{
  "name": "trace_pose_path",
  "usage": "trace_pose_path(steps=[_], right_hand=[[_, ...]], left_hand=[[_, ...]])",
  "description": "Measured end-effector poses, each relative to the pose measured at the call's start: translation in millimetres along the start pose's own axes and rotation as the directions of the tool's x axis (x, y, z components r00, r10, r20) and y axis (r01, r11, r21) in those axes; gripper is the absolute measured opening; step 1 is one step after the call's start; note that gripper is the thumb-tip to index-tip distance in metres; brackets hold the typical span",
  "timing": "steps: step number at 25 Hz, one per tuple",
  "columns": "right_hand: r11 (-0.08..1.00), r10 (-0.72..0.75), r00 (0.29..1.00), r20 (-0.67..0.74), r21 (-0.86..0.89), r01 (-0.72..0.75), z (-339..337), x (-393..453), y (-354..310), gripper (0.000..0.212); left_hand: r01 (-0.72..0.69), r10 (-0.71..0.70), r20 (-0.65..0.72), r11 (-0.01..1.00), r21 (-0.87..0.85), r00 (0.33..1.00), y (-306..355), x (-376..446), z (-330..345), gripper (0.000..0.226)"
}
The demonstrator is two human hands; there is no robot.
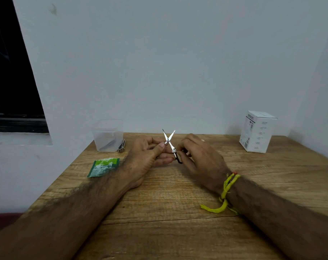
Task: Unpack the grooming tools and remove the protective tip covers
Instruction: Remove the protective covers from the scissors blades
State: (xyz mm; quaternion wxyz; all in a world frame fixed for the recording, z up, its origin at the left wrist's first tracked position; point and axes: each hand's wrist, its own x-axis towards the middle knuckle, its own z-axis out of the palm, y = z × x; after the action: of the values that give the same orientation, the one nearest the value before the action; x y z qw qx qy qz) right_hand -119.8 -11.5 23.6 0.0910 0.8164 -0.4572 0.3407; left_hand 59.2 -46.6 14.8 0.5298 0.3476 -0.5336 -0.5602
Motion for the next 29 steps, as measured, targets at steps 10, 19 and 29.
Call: trace_pose_path(steps=[10,19,29], right_hand=[[0.768,0.551,0.833,-0.053,0.423,-0.481,13,0,-13,0.017],[0.718,0.598,0.799,-0.060,0.483,-0.501,11,1,-16,0.015],[0.794,0.508,0.861,-0.031,0.404,-0.454,9,-2,-12,0.020]], left_hand=[[-0.047,0.043,-0.048,0.996,-0.070,0.998,-1,-4,13,0.015],[-0.091,0.089,-0.060,0.995,-0.038,0.994,-4,-5,17,0.011],[-0.074,0.074,-0.096,0.997,0.008,0.993,0,-8,19,0.012]])
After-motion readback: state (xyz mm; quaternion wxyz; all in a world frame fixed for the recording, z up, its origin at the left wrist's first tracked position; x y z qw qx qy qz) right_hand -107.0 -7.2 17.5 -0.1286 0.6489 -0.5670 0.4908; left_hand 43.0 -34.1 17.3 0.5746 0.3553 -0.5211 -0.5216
